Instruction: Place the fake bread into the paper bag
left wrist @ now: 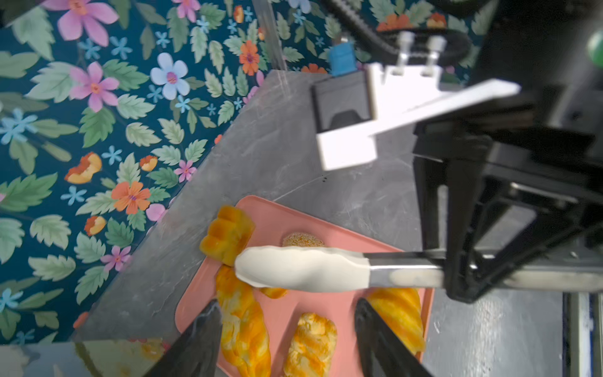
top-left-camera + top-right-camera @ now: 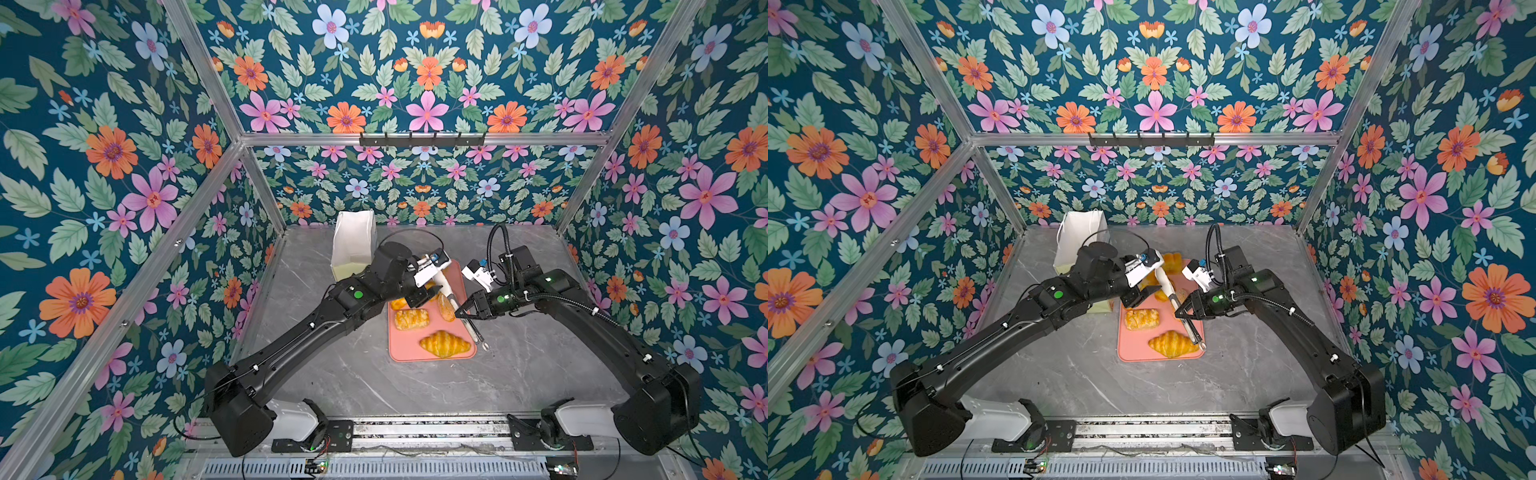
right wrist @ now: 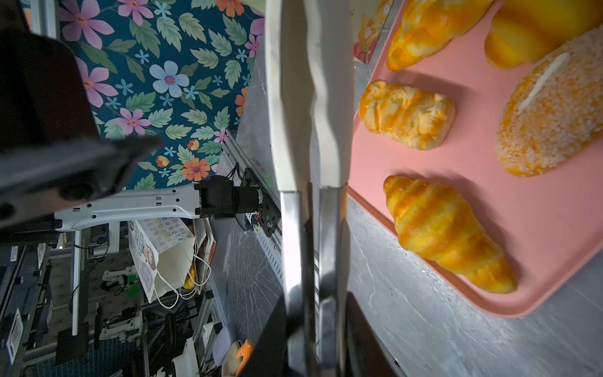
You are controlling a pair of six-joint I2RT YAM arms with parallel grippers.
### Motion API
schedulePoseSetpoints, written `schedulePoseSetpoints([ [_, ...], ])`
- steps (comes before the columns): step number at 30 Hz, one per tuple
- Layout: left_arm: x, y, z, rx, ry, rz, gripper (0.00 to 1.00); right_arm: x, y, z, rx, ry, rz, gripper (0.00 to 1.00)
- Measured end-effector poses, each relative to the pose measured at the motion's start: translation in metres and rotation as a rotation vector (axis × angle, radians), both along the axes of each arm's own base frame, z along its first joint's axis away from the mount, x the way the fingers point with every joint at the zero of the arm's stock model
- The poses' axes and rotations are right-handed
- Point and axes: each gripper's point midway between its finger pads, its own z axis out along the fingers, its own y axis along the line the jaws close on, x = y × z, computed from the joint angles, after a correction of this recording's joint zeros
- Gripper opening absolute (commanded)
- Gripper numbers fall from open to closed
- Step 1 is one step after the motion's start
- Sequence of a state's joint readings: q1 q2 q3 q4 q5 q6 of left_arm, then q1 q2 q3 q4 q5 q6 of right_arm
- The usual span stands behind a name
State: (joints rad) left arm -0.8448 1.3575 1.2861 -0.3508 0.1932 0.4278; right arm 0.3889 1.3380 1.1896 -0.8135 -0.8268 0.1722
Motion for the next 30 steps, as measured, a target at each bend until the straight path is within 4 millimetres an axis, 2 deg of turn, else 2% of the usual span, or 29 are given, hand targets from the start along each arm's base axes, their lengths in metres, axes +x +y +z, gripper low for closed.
schedulePoseSetpoints([
  [4,-0.025,-0.010,-0.020,0.103,-0.082,-0.150,0.73,-0.006,-0.002,-0.005,-0.027,0.024,-0.001,0.26],
  [8,-0.034,-0.013,-0.029,0.164,-0.158,-0.230,0.74,-0.013,0.000,-0.007,-0.045,0.042,0.014,0.27],
  [15,-0.046,-0.028,-0.042,0.259,-0.249,-0.335,0.62,-0.018,0.004,-0.013,-0.065,0.067,0.034,0.28],
  [19,-0.056,-0.036,-0.053,0.332,-0.276,-0.400,0.60,-0.018,0.004,-0.017,-0.081,0.075,0.033,0.27],
  [23,-0.050,-0.034,-0.060,0.385,-0.290,-0.387,0.57,-0.019,0.005,-0.017,-0.082,0.076,0.038,0.28],
  [30,-0.049,-0.035,-0.074,0.449,-0.299,-0.408,0.45,-0.019,0.004,-0.016,-0.088,0.068,0.043,0.28],
])
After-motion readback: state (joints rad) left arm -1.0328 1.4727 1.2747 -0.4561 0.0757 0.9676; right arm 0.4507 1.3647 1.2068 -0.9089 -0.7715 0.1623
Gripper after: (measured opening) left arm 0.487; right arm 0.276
